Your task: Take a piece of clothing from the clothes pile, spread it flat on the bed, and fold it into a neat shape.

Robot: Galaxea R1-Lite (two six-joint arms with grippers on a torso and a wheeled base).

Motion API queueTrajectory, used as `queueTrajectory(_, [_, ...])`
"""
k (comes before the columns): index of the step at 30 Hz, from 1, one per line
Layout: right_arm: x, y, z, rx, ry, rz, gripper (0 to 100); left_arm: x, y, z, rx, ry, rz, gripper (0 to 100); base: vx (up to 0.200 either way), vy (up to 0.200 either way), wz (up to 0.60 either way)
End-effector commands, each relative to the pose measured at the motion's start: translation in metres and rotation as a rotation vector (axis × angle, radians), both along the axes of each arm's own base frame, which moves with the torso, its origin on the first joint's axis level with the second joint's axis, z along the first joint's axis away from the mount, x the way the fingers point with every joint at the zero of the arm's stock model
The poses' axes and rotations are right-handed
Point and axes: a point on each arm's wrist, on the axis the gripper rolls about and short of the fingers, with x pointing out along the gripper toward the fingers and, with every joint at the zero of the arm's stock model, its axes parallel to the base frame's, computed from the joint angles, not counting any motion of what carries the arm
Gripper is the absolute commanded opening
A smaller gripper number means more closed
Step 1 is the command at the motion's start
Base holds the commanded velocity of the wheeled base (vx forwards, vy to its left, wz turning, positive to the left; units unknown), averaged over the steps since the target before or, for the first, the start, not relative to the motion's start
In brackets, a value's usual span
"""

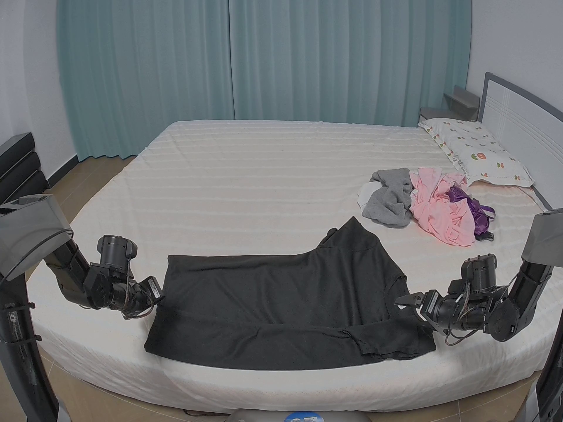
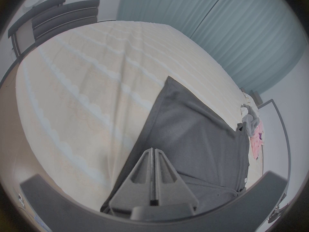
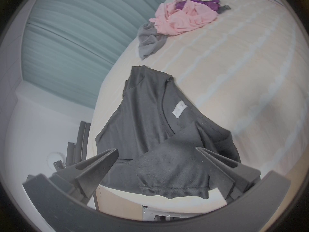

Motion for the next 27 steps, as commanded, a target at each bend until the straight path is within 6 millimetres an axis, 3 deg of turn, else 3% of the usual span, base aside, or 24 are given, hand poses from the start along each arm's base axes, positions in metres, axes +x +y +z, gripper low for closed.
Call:
queueTrajectory(1, [0.005, -0.008, -0.008, 0.005, -0.010, 0.034, 100, -0.003, 0.003, 0.006, 0.013, -0.014, 0.019, 0, 0.000, 0.000, 0.00])
queueTrajectory(19, [0.042, -0.019, -0.024, -0.008, -0.093, 0.149, 100, -0.004, 0.004, 0.011, 0.012, -0.022, 0.023, 0, 0.000, 0.000, 0.00])
queueTrajectory(27, [0.043, -0.026, -0.028, -0.017, -0.094, 0.132, 100, -0.001, 0.004, 0.009, 0.004, -0.018, 0.023, 0, 0.000, 0.000, 0.00])
